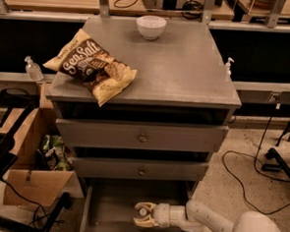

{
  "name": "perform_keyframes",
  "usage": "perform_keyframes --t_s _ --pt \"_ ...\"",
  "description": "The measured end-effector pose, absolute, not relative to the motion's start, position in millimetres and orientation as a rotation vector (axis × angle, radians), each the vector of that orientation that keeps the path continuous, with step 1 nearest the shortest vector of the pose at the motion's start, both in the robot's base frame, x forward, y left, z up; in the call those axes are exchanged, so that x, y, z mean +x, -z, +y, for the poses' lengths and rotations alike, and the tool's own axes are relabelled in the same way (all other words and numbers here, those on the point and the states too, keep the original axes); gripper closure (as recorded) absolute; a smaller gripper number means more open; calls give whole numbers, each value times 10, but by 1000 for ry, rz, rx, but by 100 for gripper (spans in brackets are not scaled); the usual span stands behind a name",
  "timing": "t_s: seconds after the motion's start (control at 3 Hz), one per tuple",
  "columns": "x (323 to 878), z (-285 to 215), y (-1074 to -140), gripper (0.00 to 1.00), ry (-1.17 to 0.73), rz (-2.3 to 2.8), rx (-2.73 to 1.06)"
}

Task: Pick water bottle from bottom drawer and place on counter

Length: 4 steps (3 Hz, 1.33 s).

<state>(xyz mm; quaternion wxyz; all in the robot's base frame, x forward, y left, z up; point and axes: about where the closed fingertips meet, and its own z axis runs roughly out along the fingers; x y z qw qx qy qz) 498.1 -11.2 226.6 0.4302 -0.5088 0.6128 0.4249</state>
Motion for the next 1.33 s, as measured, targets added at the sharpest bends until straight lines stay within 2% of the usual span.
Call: perform_keyframes --t_s 1.0,1.33 --pt "4981 -111 -2276 100 -1060 1529 -1269" --pt "4981 -111 -2277 81 -1060 1529 -1269"
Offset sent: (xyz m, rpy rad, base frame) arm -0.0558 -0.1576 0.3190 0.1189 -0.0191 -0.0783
